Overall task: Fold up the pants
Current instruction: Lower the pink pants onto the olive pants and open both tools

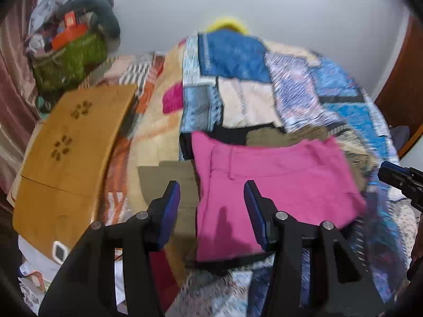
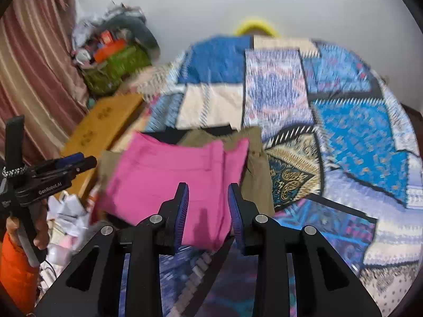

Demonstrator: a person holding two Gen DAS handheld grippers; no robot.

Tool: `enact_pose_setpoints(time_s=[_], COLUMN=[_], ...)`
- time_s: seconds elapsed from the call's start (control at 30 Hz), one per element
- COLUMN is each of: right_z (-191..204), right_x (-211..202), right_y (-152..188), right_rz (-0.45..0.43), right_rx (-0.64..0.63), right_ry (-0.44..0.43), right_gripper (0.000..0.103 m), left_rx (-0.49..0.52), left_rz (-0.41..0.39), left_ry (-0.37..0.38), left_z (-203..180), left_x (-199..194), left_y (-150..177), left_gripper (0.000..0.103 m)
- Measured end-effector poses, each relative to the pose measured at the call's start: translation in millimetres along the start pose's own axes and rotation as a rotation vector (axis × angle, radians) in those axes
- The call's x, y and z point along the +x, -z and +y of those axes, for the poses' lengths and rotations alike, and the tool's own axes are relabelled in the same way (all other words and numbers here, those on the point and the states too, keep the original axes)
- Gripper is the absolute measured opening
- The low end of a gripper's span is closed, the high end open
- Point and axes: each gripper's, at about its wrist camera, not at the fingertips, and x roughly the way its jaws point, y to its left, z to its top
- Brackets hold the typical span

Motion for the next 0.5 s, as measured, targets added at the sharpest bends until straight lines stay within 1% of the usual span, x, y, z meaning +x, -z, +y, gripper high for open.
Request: enact_pose_setpoints(time_s=[0.13, 0.2, 0.23, 0.3, 0.43, 0.5], right_z=[23, 37, 44, 55, 83, 94], right_x=[-61, -97, -112, -138, -195, -214], right_y=[4, 9, 12, 18, 41, 52], right_rz=[-0.116, -0.194, -0.23, -0.288, -0.415, -0.467], right_rx=[-0.026, -0.046, -0.055, -0.07, -0.123, -0.148], right_ry=[-0.024, -0.033, -0.036, -0.042, -0.051, -0.043], right_gripper=[0.028, 0.028, 0.028, 0.028, 0.028, 0.028], left_rx=[0.024, 0.05, 0.062, 0.09, 0.127, 0.146], left_rz=[-0.09, -0.154, -0.175, -0.248, -0.364, -0.434], left_ry=[0.021, 0.034, 0.038, 0.038, 0.054, 0.054], left_z=[-12, -21, -25, -36, -53, -62], left_x=[-64, -106, -118, -159, -223, -256], left_y=[3, 8, 8, 16, 33, 47], left_gripper=[0.05, 0.05, 0.05, 0.05, 0.05, 0.05])
